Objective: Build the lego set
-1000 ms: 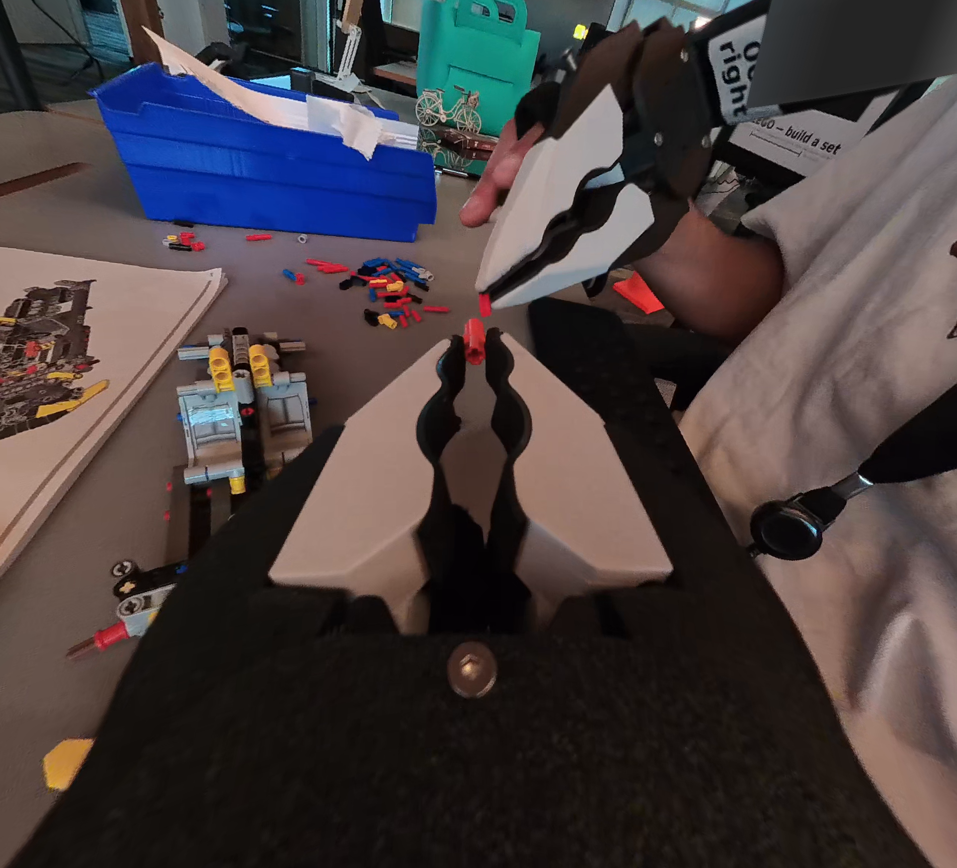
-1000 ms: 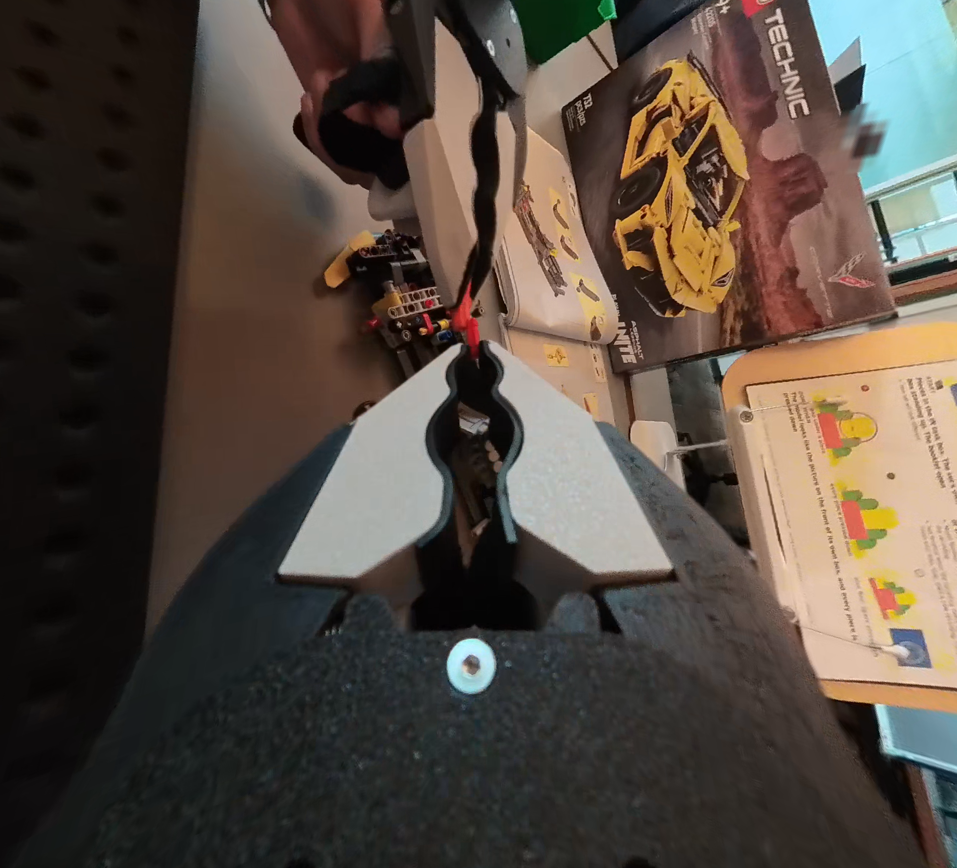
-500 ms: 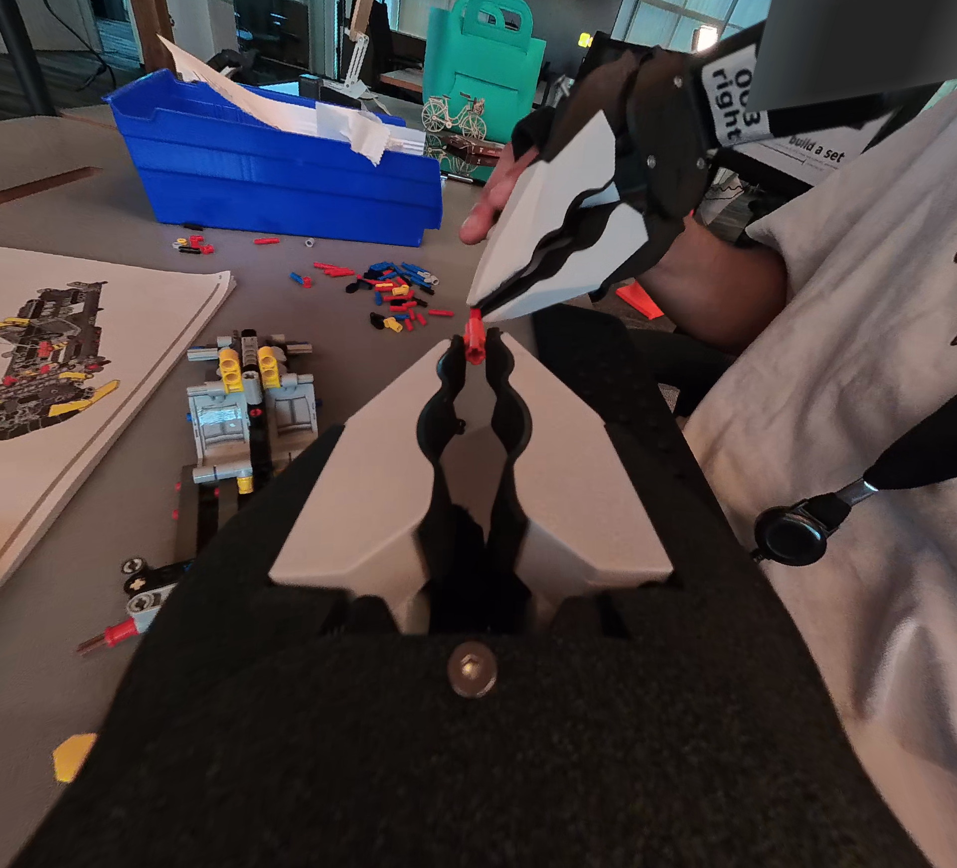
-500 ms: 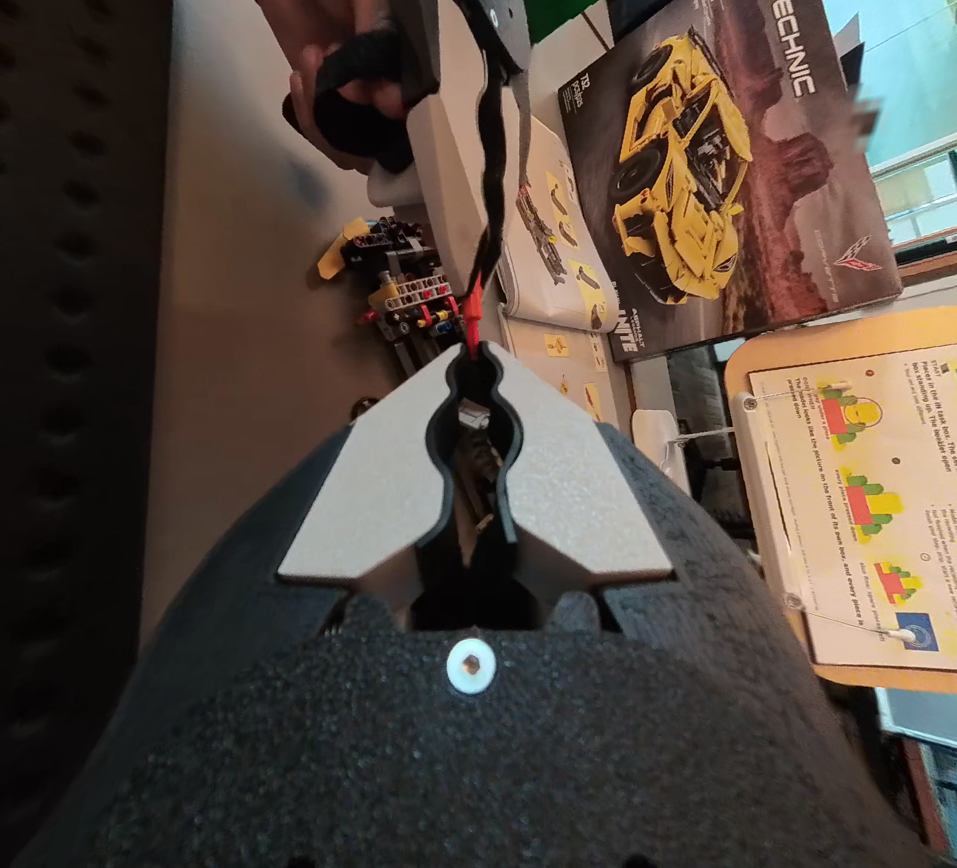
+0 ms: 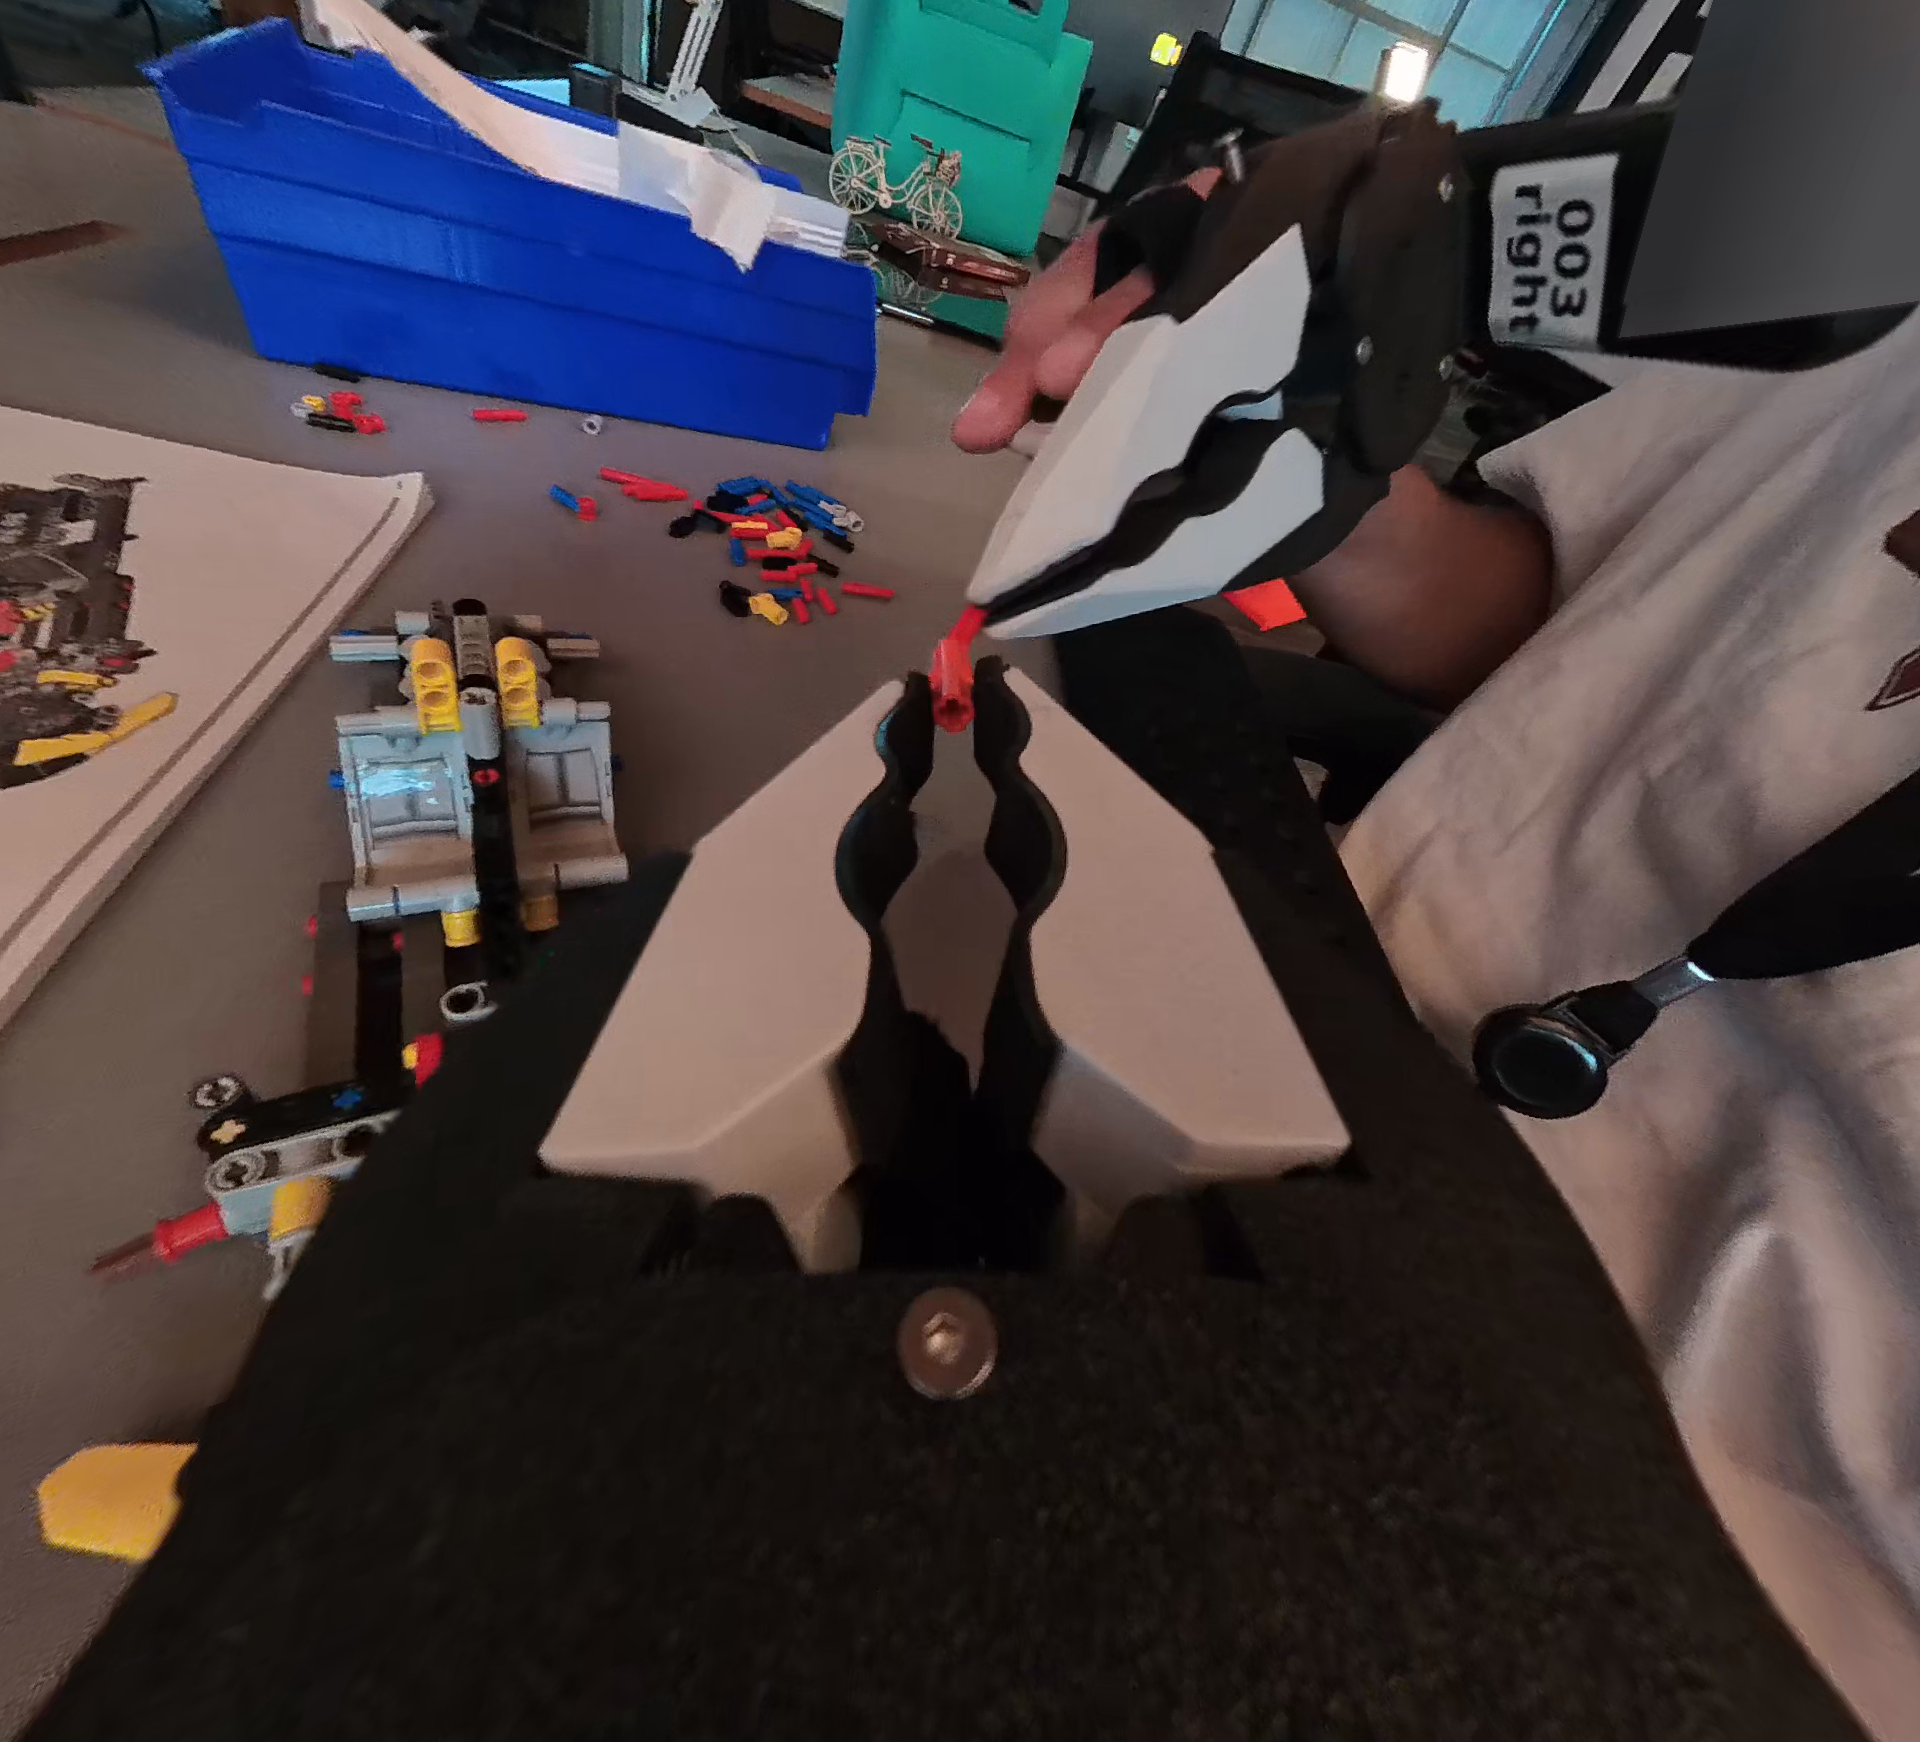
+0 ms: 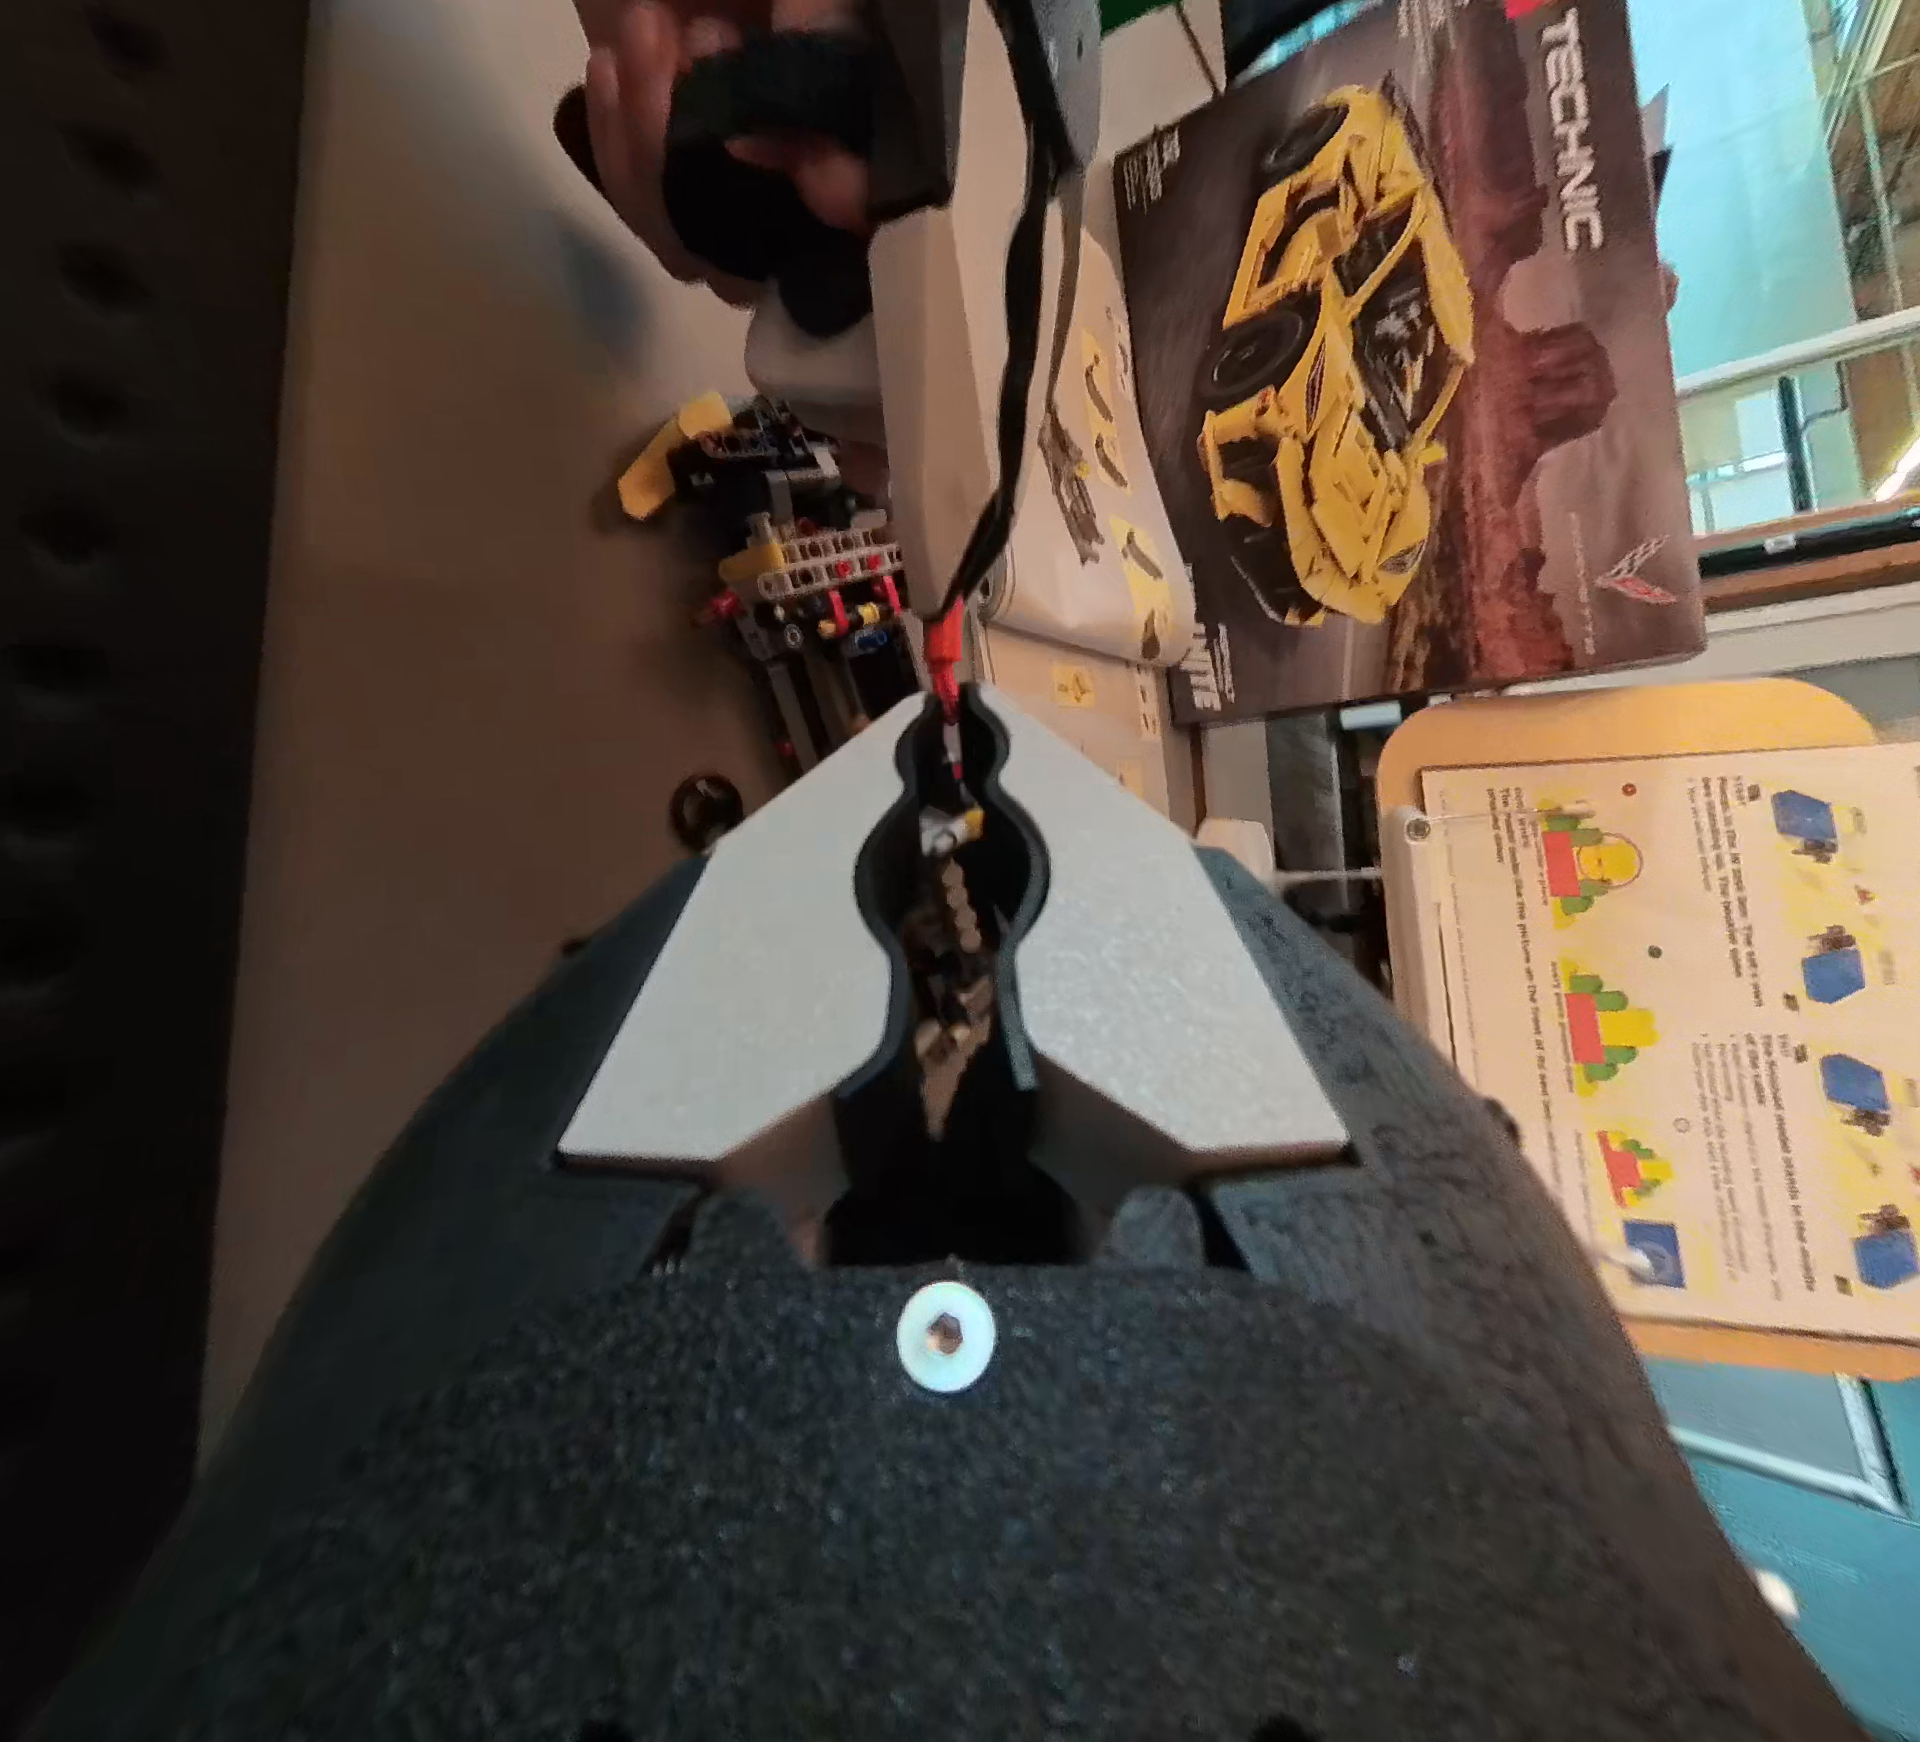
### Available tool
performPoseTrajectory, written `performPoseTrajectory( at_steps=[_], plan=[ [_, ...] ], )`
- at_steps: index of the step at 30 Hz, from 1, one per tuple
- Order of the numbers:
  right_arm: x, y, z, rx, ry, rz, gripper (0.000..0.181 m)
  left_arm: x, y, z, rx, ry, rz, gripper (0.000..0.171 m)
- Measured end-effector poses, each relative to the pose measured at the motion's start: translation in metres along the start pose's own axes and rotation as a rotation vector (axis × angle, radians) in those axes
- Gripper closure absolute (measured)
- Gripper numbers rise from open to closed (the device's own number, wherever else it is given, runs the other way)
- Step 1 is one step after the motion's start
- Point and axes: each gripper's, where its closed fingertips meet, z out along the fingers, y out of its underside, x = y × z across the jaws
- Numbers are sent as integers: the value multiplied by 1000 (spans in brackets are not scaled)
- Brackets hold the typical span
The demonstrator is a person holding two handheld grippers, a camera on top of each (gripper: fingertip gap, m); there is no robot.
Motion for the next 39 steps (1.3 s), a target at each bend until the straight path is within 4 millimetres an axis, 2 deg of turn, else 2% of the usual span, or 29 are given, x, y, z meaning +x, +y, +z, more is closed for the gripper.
performPoseTrajectory(
  at_steps=[3,7,10,15,17,19,23,25,32,37,39],
  plan=[
    [1,-13,-3,99,-3,57,179,4,-3,-1,23,42,-42,166],
    [3,-10,-3,138,13,119,179,5,-4,-3,34,70,-72,166],
    [2,-3,-5,168,-1,222,179,6,-1,-1,14,69,-52,166],
    [-5,14,-12,249,-142,537,179,5,6,2,-30,47,-26,166],
    [-15,34,-12,160,-250,625,179,5,7,3,-41,41,-13,166],
    [-26,62,-14,-5,-353,639,178,4,9,4,-48,32,-1,166],
    [-39,113,-25,-352,-522,569,179,3,5,3,-34,18,7,166],
    [-46,132,-31,-489,-595,503,179,2,5,2,-38,9,11,166],
    [-61,156,-43,-722,-757,375,178,-2,8,0,-57,-12,25,166],
    [-69,167,-45,-791,-805,333,178,-2,11,1,-74,-16,37,166],
    [-70,164,-45,-780,-811,336,178,-1,11,2,-77,-15,39,166]
  ],
)
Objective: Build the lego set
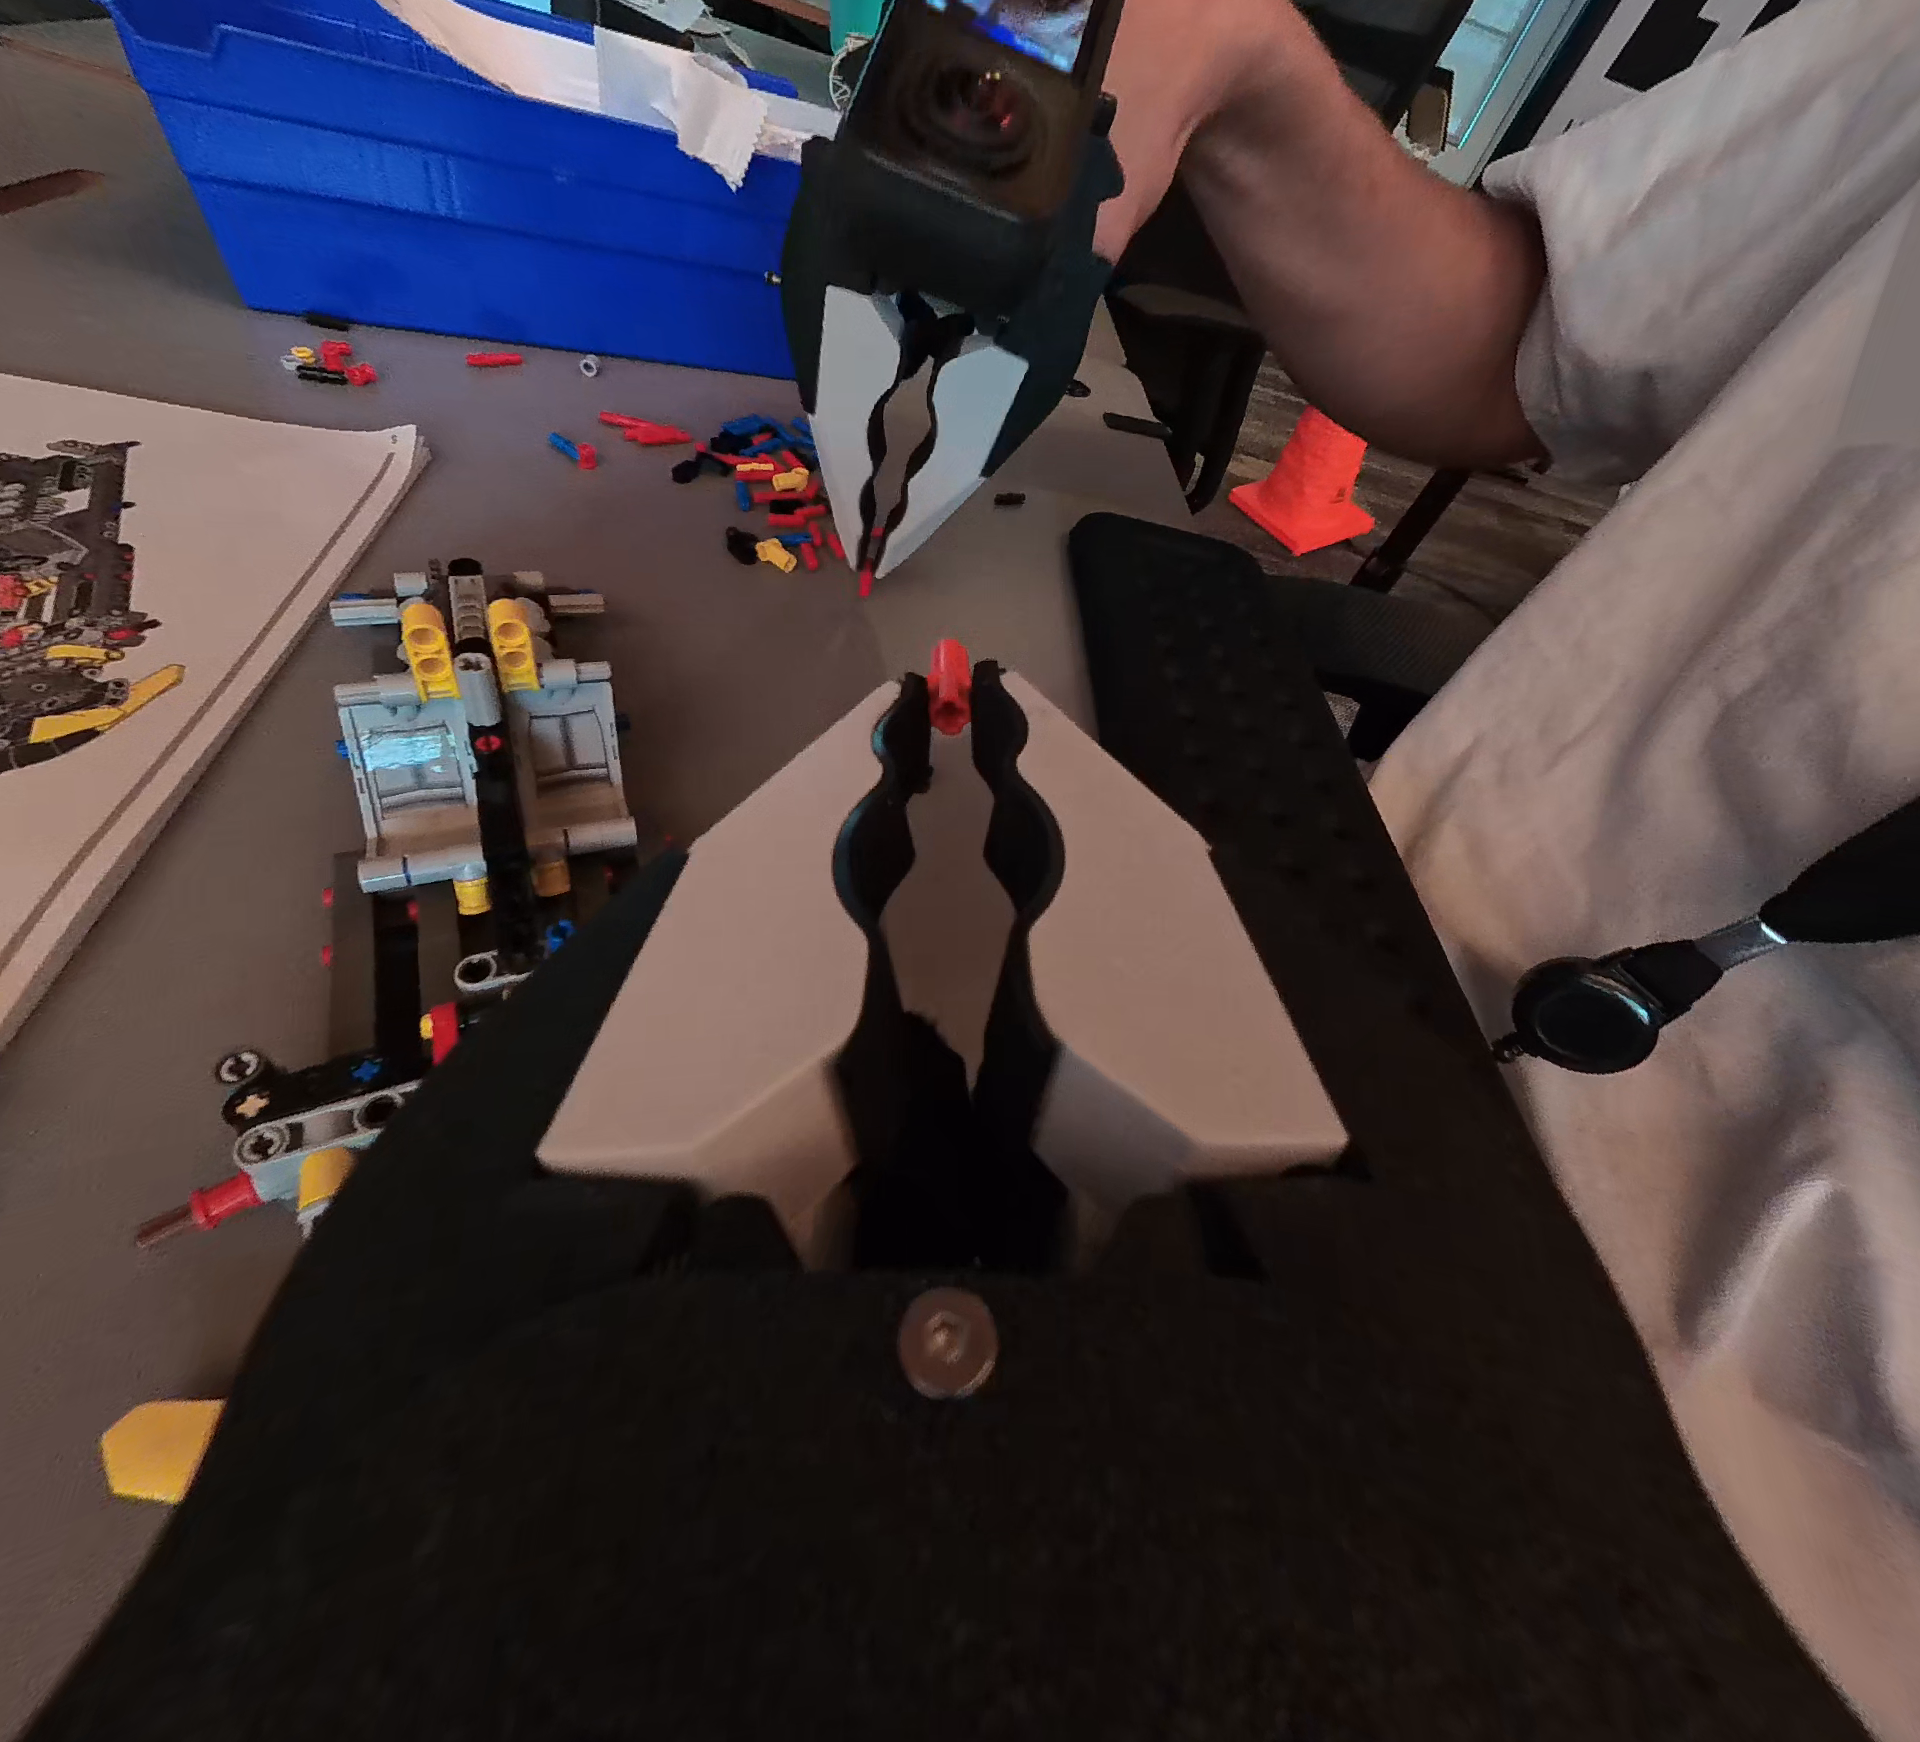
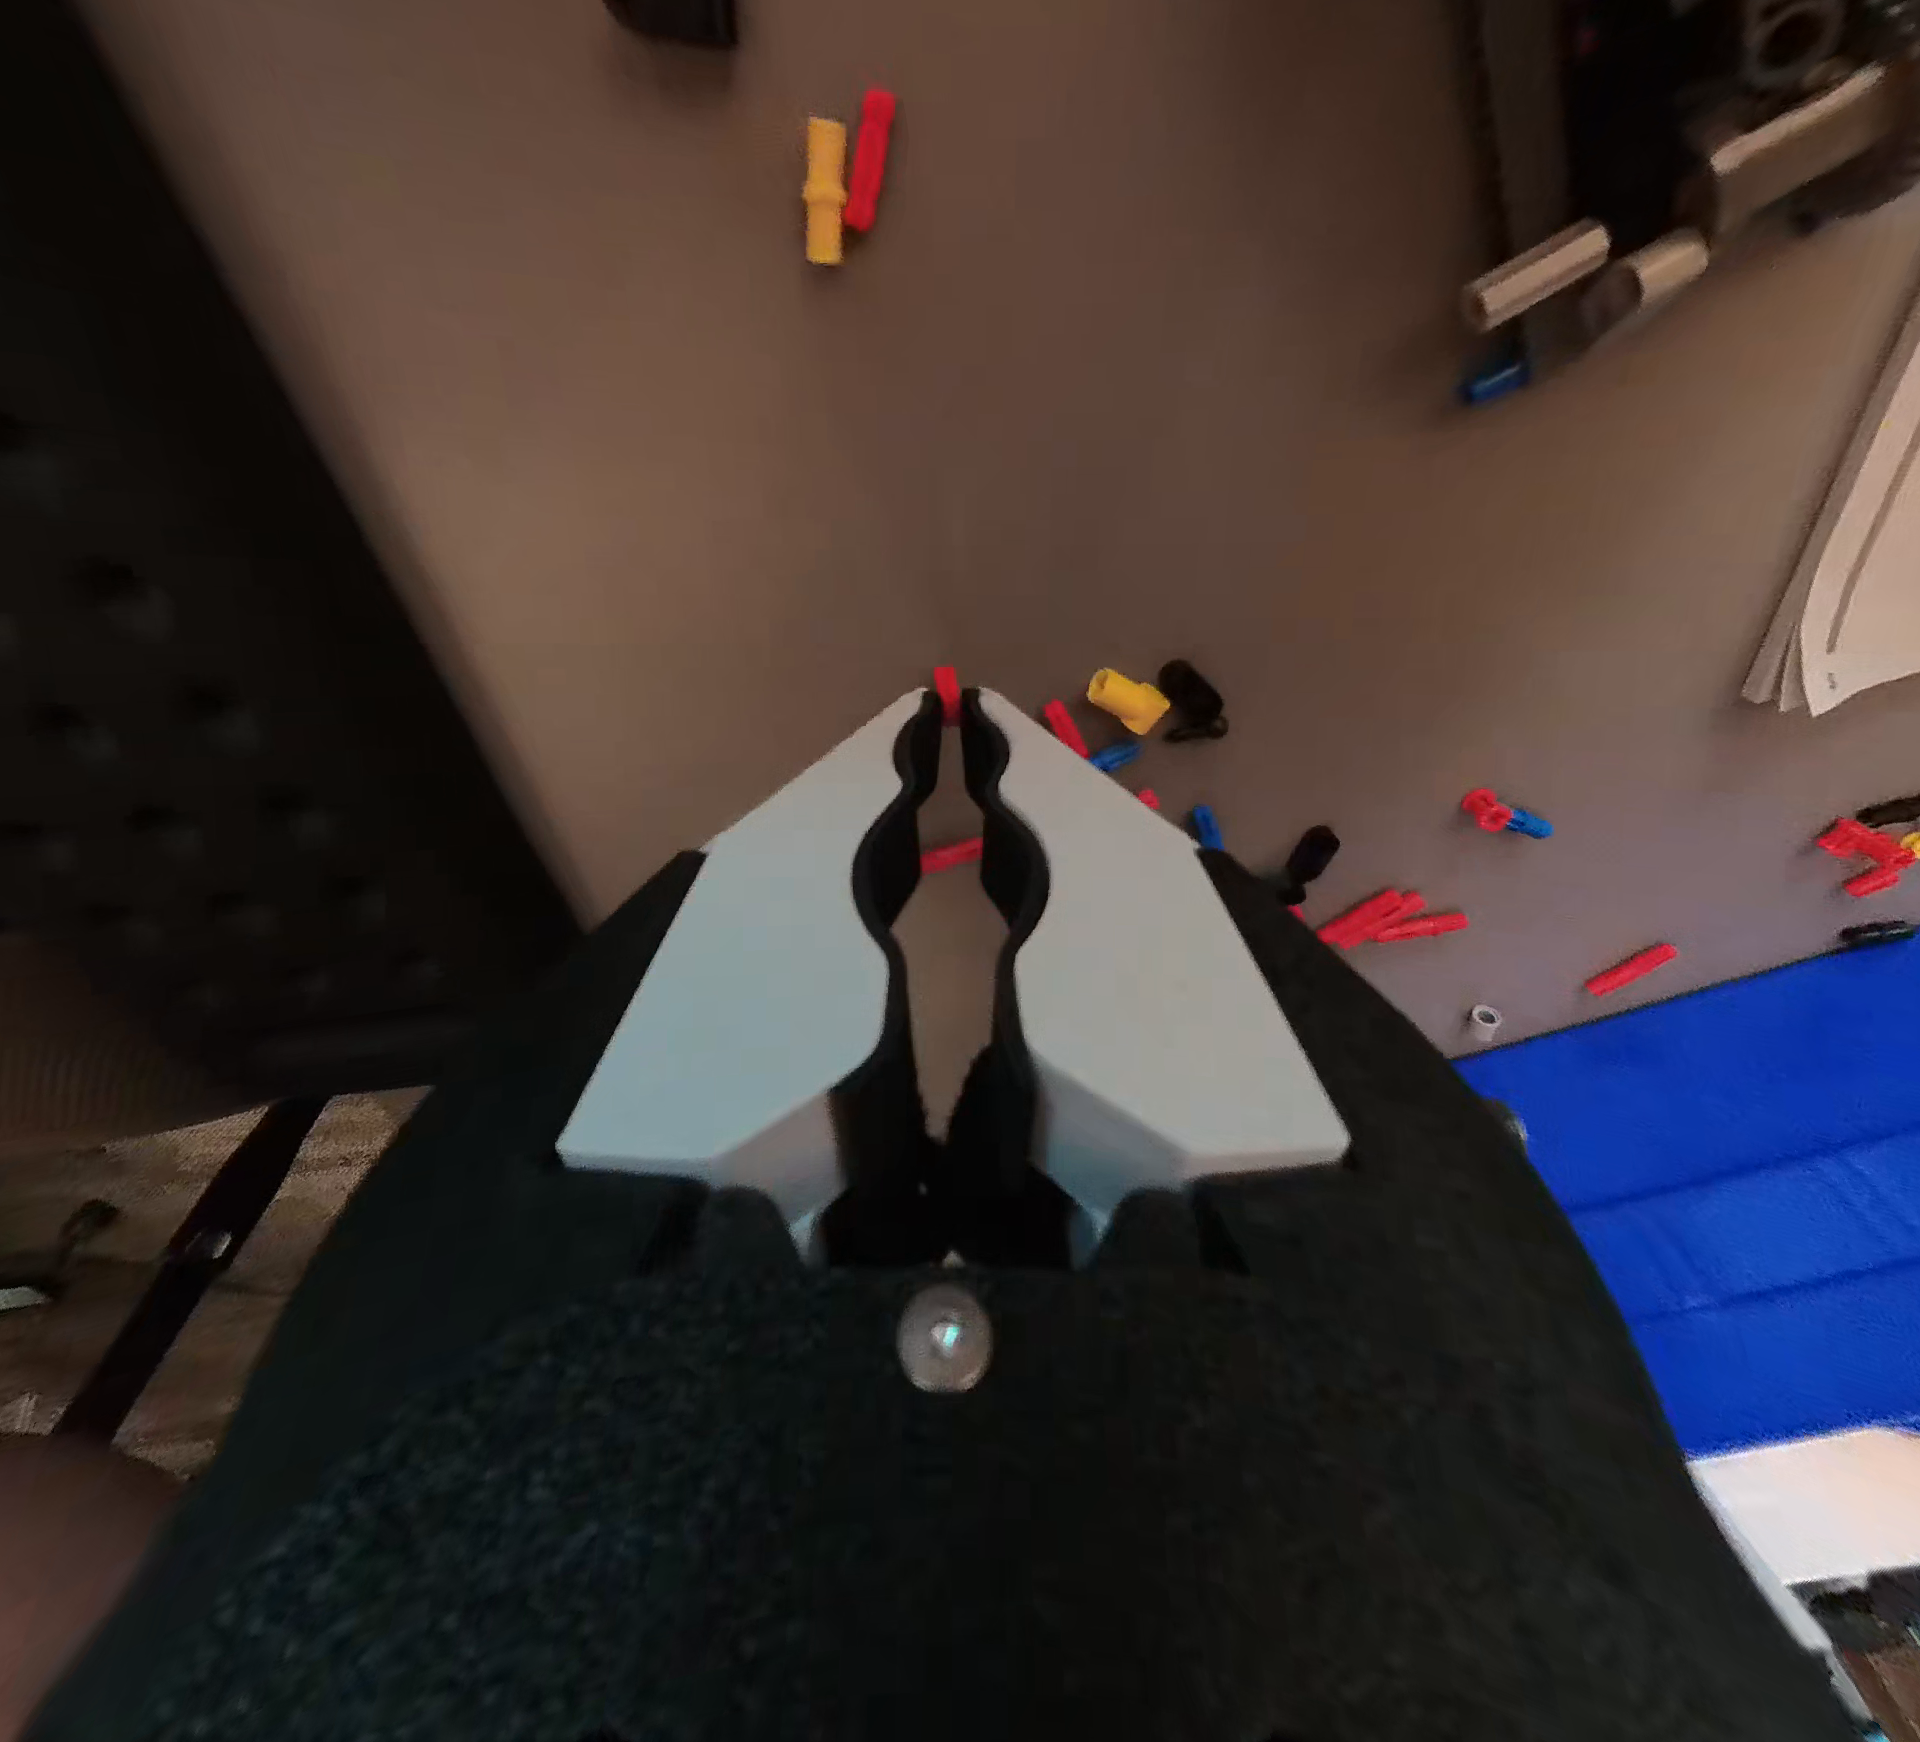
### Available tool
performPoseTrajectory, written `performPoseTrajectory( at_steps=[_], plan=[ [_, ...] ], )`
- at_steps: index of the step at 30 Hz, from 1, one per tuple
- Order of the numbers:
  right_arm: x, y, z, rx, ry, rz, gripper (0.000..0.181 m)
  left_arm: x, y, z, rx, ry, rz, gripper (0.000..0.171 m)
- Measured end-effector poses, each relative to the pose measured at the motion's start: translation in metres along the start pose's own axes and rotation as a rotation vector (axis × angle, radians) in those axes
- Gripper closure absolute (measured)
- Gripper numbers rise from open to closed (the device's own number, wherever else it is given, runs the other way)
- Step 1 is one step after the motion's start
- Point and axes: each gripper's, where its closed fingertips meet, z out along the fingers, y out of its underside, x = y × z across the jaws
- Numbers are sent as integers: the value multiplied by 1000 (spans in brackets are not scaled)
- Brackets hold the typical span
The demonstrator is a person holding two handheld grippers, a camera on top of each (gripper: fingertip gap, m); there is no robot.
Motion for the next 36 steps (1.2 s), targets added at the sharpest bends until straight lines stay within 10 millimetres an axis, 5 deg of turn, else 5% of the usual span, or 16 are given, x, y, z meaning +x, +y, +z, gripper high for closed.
performPoseTrajectory(
  at_steps=[36],
  plan=[
    [-1,20,2,-194,57,-14,178,6,0,1,-8,8,27,166]
  ],
)
